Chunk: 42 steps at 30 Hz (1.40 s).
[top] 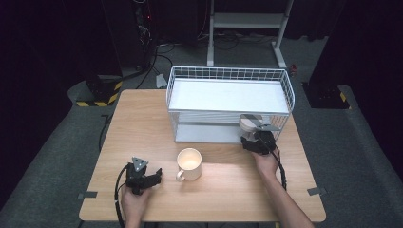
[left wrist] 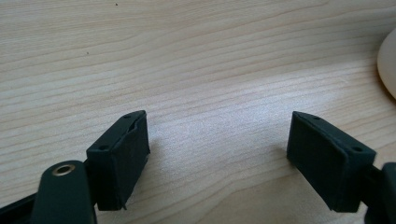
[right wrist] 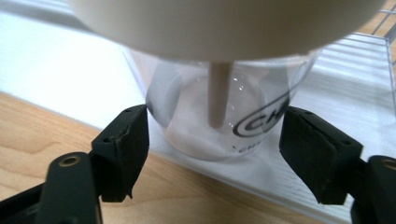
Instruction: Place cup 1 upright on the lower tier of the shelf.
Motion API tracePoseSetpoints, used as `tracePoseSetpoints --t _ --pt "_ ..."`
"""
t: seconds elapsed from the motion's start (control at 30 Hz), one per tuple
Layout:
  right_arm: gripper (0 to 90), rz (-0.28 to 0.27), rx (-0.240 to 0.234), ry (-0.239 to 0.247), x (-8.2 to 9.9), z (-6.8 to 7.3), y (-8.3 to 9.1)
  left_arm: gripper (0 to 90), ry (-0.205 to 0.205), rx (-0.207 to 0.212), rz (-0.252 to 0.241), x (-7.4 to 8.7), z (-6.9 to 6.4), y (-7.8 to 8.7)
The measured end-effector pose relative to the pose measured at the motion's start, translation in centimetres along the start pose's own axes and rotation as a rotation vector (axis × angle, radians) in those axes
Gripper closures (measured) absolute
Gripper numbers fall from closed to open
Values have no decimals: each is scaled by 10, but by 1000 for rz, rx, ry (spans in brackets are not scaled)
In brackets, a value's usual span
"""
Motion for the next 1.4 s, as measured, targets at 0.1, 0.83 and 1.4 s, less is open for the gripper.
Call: tracePoseSetpoints --t 0.1,0.83,1.4 --pt "286 -3 8 -13 -2 -1 -2 211 1 0 -1 0 0 0" --pt "425 -28 72 -50 -11 -9 -16 212 1 1 -1 0 0 0" --pt "420 -37 74 -58 -12 -15 -19 212 1 1 -1 0 0 0"
Point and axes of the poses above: each handheld gripper's, and its own axes: y roughly backward along the jaws, x roughly out of its underside, z roughly to its left, the point moved 3 cm from there along -y, roughly forward along the jaws, and after that the axes turned 11 degrees about -y, right-handed, at the moved point
